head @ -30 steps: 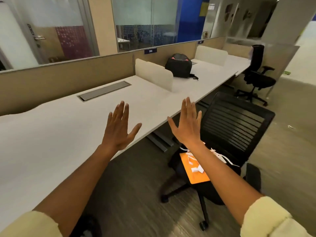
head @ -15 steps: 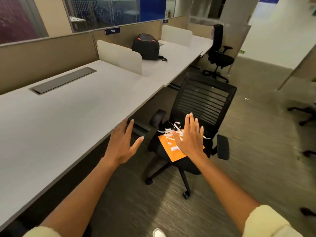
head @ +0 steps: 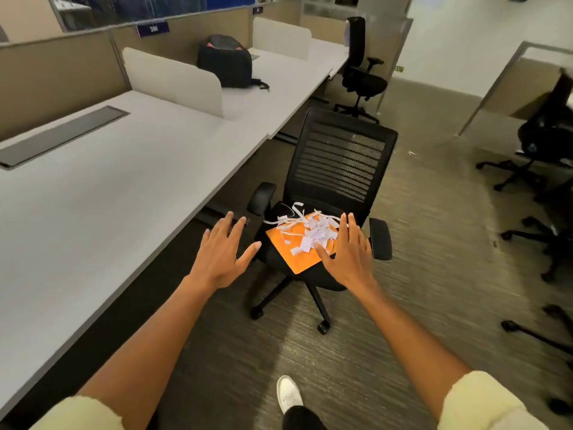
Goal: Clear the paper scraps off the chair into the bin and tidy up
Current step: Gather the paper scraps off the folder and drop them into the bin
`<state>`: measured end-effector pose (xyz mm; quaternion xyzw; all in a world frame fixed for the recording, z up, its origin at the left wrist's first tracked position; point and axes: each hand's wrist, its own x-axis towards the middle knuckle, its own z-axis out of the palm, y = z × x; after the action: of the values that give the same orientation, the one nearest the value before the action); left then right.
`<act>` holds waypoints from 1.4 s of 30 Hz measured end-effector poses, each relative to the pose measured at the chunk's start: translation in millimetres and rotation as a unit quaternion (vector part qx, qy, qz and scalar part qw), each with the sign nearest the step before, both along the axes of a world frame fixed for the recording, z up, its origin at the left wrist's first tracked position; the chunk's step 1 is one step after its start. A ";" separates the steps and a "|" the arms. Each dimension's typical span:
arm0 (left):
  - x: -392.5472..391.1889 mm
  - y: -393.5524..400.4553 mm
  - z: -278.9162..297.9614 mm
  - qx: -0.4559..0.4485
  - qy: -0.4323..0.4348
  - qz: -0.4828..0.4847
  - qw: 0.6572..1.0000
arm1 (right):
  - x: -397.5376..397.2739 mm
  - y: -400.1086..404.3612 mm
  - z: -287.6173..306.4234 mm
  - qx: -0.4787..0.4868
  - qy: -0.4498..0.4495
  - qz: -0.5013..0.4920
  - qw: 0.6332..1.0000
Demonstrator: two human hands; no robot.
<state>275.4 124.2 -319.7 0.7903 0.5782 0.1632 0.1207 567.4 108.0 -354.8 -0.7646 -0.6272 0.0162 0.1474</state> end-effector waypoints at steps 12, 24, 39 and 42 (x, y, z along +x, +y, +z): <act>25.1 86.2 -33.3 -0.072 0.028 -0.005 0.997 | 35.6 79.1 -54.9 -0.077 0.044 -0.031 0.996; 120.9 240.1 -79.3 -0.170 0.059 -0.022 0.983 | 95.8 214.8 -111.0 -0.151 0.079 -0.031 0.985; 181.5 354.7 -222.3 -0.215 0.098 -0.089 0.968 | 118.5 308.8 -254.7 -0.257 0.099 -0.040 0.960; 186.7 368.8 -259.6 -0.221 0.085 -0.098 0.967 | 119.0 319.4 -294.7 -0.278 0.095 -0.029 0.956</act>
<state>462.1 493.0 -579.2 0.8080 0.5274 -0.0494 0.2580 686.4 427.5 -649.4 -0.7883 -0.5587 0.2576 -0.0117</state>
